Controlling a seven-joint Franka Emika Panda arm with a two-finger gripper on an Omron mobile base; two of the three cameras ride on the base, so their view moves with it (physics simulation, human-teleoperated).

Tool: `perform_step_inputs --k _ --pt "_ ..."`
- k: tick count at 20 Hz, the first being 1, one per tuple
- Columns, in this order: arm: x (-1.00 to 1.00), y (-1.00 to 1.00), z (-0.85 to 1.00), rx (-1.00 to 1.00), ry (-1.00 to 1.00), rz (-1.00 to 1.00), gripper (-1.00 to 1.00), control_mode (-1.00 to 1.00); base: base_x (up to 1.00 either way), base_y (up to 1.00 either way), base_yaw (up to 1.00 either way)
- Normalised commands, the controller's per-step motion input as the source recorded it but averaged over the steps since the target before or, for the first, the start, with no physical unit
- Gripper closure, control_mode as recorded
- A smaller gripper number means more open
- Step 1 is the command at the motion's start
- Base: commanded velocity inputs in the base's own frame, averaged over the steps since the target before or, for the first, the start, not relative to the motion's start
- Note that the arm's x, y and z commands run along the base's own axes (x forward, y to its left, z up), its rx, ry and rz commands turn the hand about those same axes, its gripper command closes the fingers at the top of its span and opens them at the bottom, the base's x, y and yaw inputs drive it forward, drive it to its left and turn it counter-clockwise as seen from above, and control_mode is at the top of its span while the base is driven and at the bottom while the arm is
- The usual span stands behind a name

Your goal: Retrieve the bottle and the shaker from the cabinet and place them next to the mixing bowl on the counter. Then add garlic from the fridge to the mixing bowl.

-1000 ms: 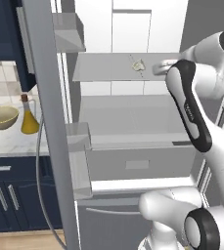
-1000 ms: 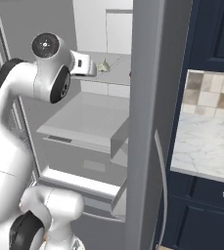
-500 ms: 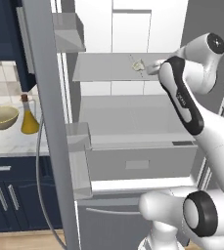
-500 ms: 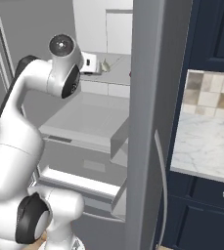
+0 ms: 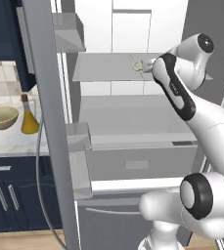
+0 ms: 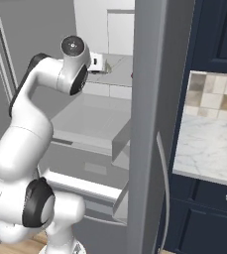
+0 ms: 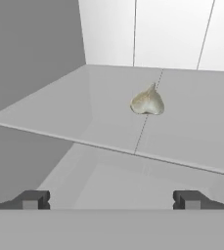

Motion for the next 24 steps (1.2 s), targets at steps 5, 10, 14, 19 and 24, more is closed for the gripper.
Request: perform_step_inputs --k 5,10,14,19,24 --pt "0.34 -0.01 0.0 0.0 0.0 0.0 -1.0 -1.0 0.0 0.0 0.0" --pt "0.28 -0.06 -0.1 0.0 0.0 0.01 -1.0 -1.0 0.0 0.0 0.0" --pt "0.2 -0.11 -0.15 0.0 0.0 0.01 -1.0 -1.0 0.0 0.0 0.0" --pt "0.21 -0.1 -0.12 0.0 0.0 0.01 -1.0 -1.0 0.0 0.0 0.0" --pt "0.26 -0.03 -0.09 0.0 0.0 0.0 -1.0 -1.0 0.0 0.0 0.0"
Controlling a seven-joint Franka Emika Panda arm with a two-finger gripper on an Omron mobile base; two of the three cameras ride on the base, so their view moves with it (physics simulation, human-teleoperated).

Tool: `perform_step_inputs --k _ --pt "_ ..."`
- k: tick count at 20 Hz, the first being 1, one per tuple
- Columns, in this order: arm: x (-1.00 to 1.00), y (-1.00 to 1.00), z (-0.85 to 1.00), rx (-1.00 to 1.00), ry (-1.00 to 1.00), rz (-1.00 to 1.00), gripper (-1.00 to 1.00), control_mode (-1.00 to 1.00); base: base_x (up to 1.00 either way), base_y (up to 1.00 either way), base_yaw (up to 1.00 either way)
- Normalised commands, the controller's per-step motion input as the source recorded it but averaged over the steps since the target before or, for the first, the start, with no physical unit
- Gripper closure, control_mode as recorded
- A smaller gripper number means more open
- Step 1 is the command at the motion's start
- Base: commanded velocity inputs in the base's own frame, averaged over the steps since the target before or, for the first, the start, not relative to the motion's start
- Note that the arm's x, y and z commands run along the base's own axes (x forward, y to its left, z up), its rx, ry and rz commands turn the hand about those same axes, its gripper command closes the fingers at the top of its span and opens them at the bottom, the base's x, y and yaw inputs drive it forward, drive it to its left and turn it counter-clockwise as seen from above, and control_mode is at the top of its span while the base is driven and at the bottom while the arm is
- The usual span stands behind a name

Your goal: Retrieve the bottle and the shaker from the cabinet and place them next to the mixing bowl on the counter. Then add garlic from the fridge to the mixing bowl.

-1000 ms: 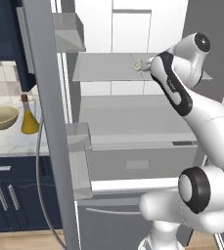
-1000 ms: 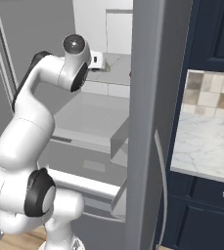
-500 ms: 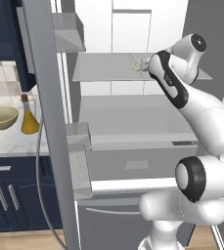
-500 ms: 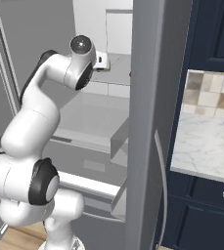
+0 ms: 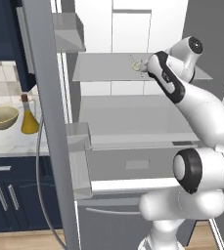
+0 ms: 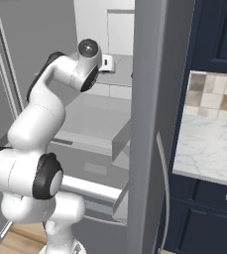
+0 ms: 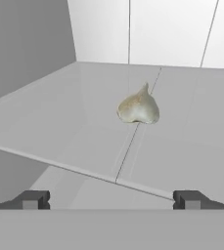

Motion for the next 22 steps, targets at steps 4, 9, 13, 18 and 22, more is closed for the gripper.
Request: perform_step_inputs --k 4,9,13,18,22 --pt "0.28 -0.02 -0.06 0.0 0.01 0.01 -1.0 -1.0 0.0 0.0 0.0" --pt "0.3 0.0 -0.03 0.0 0.02 0.02 -1.0 -1.0 0.0 0.0 0.0" --pt "0.3 0.0 -0.01 0.0 0.01 0.02 -1.0 -1.0 0.0 0.0 0.0" --pt "0.3 0.0 -0.04 0.0 0.01 0.02 -1.0 -1.0 0.0 0.0 0.0" --pt "0.3 0.0 -0.06 0.0 0.0 0.02 -1.0 -1.0 0.0 0.0 0.0"
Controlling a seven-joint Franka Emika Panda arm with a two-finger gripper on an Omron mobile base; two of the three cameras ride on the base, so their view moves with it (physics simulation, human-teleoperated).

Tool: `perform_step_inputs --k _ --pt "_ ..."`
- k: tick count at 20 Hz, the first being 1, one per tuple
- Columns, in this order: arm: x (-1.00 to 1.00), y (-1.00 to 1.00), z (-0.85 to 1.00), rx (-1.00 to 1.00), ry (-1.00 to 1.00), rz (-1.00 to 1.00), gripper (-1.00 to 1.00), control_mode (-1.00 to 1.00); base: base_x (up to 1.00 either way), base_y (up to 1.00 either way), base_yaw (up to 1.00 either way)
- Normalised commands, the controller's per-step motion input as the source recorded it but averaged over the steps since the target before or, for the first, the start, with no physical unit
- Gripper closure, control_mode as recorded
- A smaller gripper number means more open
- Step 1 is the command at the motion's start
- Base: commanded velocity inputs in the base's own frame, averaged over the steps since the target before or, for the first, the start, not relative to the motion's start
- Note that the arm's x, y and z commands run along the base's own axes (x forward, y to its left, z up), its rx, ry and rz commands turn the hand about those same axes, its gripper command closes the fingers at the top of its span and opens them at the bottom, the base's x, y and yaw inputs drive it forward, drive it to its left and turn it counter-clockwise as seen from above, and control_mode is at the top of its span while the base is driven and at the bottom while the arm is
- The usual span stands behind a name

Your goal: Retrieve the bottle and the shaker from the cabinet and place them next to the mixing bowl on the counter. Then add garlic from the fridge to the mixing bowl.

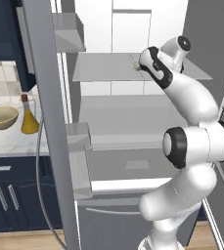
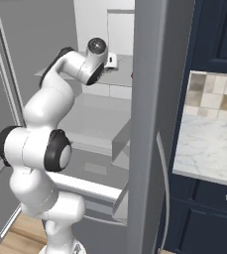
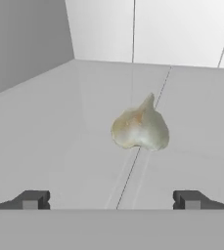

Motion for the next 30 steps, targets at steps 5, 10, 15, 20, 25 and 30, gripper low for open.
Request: perform_step_inputs --k 5,10,15,20,25,30 --pt "0.32 0.0 -0.07 0.0 0.01 0.02 -1.0 -1.0 0.0 0.0 0.0" --pt "0.3 0.0 -0.1 -0.01 0.01 0.02 -1.0 -1.0 0.0 0.0 0.0" --pt "0.29 0.0 -0.12 -0.01 0.01 0.03 -1.0 -1.0 0.0 0.0 0.0" --pt "0.28 0.0 -0.1 0.0 0.0 0.03 -1.0 -1.0 0.0 0.0 0.0" --pt "0.26 -0.01 -0.08 0.0 0.0 0.02 -1.0 -1.0 0.0 0.0 0.0" --pt "0.19 -0.09 -0.04 -0.05 0.0 0.01 -1.0 -1.0 0.0 0.0 0.0"
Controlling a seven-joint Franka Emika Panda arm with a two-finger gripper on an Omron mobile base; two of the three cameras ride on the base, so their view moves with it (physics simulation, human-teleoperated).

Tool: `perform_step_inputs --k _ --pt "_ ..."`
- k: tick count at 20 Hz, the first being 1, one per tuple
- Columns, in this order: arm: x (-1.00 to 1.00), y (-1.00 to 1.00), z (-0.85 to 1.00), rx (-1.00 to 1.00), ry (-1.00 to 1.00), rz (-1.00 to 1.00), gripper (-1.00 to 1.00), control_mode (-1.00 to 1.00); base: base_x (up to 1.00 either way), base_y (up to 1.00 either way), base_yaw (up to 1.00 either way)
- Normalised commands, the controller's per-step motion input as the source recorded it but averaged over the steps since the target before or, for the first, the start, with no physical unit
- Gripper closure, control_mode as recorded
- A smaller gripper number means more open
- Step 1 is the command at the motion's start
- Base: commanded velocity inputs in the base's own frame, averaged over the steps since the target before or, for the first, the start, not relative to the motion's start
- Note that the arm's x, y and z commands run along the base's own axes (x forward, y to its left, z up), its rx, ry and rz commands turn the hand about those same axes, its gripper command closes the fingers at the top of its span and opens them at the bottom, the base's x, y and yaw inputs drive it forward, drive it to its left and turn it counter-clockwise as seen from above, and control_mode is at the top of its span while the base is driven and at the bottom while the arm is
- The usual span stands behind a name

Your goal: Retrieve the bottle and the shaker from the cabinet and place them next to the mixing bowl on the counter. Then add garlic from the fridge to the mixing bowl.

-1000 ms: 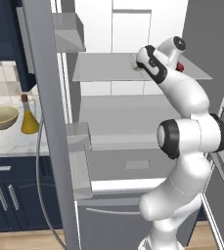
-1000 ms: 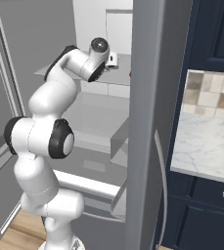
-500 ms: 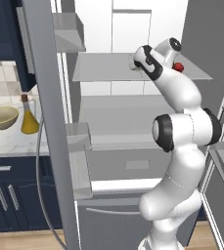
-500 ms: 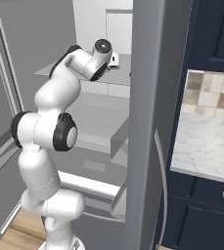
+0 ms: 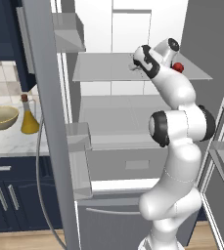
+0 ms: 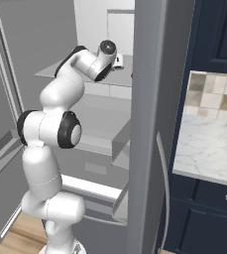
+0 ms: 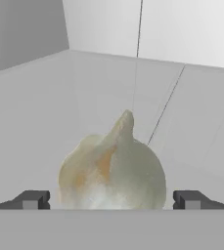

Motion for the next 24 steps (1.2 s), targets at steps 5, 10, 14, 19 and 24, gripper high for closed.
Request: perform_step_inputs --k 5,10,14,19,24 --pt "0.11 -0.13 -0.06 -0.09 0.0 0.0 -1.0 -1.0 0.0 0.0 0.0" --pt "0.28 0.0 -0.14 -0.03 0.0 0.0 -1.0 -1.0 0.0 0.0 0.0" --pt "0.48 0.0 -0.15 0.0 0.0 0.0 -1.0 -1.0 0.0 0.0 0.0" --pt "0.47 0.0 -0.06 0.0 0.0 0.0 -1.0 -1.0 0.0 0.0 0.0" --pt "0.16 -0.04 -0.26 0.0 0.1 0.0 1.0 -1.0 0.0 0.0 0.0"
